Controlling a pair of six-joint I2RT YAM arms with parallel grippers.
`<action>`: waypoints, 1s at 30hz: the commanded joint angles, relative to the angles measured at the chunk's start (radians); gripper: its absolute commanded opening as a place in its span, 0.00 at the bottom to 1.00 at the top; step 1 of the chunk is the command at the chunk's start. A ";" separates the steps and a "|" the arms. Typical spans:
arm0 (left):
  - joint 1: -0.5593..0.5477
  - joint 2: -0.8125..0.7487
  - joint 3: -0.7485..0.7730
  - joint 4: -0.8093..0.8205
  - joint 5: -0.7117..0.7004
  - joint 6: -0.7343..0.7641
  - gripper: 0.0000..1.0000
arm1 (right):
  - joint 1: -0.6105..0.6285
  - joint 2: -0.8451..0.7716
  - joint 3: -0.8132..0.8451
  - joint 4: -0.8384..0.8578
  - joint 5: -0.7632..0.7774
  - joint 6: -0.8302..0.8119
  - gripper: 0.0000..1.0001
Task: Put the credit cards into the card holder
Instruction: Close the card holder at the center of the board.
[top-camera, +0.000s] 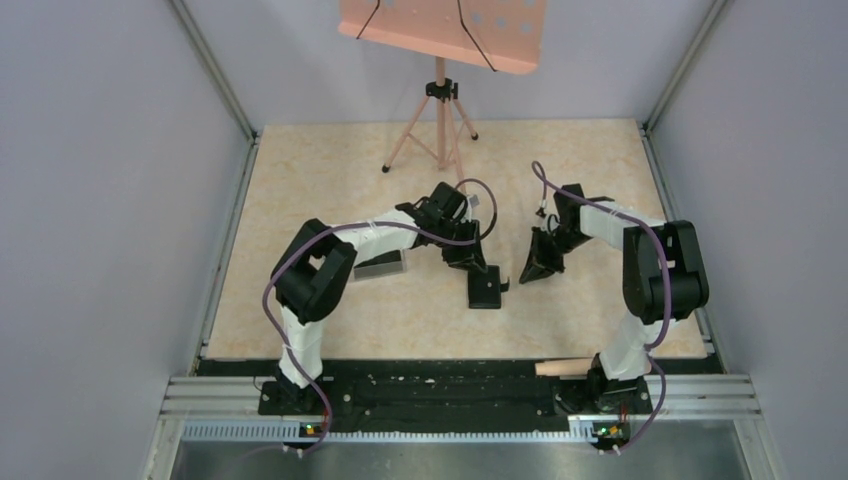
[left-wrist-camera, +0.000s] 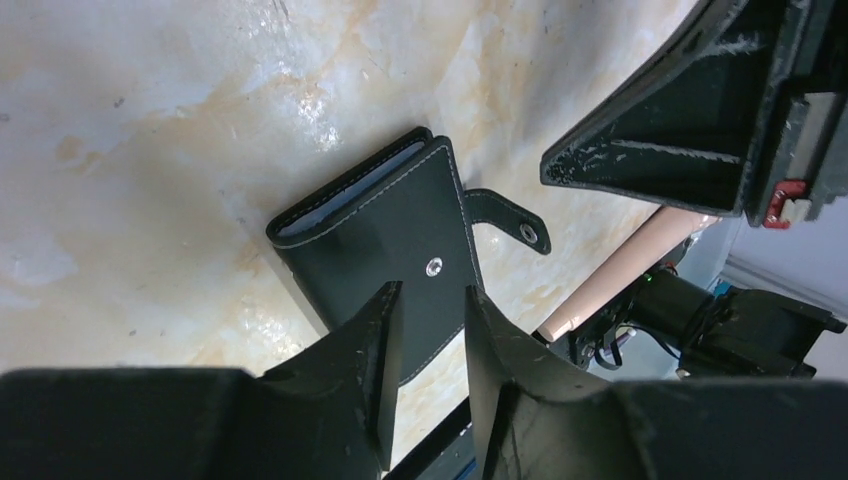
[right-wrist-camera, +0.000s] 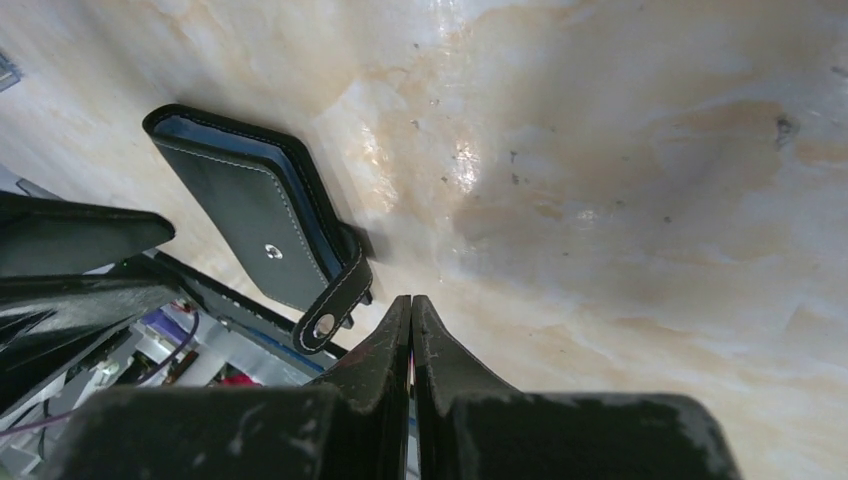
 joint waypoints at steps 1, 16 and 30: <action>-0.004 0.047 0.052 -0.030 0.036 0.004 0.32 | 0.014 -0.014 0.011 0.006 -0.047 -0.009 0.00; -0.012 0.139 0.129 -0.118 0.046 0.019 0.15 | 0.102 0.044 0.069 0.032 -0.095 0.022 0.00; -0.012 0.133 0.141 -0.125 0.054 0.020 0.17 | 0.137 0.095 0.093 0.045 -0.078 0.031 0.00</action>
